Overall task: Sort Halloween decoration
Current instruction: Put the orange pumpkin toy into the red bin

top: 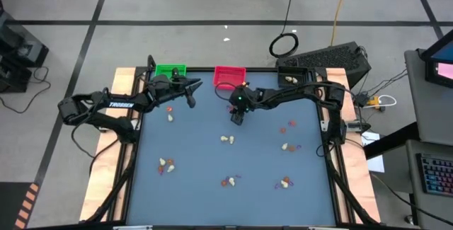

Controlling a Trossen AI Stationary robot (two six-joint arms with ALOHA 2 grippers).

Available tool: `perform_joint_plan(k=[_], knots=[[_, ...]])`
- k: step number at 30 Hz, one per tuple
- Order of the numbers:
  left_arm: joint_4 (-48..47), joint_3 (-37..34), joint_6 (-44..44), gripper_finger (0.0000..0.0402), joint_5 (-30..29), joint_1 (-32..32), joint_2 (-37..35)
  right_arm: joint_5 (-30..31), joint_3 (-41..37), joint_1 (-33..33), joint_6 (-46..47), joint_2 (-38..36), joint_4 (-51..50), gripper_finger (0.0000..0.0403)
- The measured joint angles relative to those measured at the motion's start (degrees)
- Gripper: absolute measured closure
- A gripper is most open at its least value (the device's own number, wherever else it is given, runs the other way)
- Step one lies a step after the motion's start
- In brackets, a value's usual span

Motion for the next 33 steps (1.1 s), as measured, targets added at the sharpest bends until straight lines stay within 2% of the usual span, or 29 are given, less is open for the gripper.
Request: perform_joint_plan(k=[12,22,33], knots=[[-0.15,0.02,0.02,0.0325,0.00,0.00,0.00,0.07,0.00,0.00,-1.08,0.06,0.10,0.0316],[-0.15,0.02,0.04,0.0325,0.00,0.00,0.00,-0.15,-0.09,0.05,-1.71,-1.44,-1.20,0.0311],[-0.16,0.02,0.02,0.0325,0.00,0.00,0.00,-0.07,-0.09,0.07,-2.14,-4.55,-1.36,0.0348]])
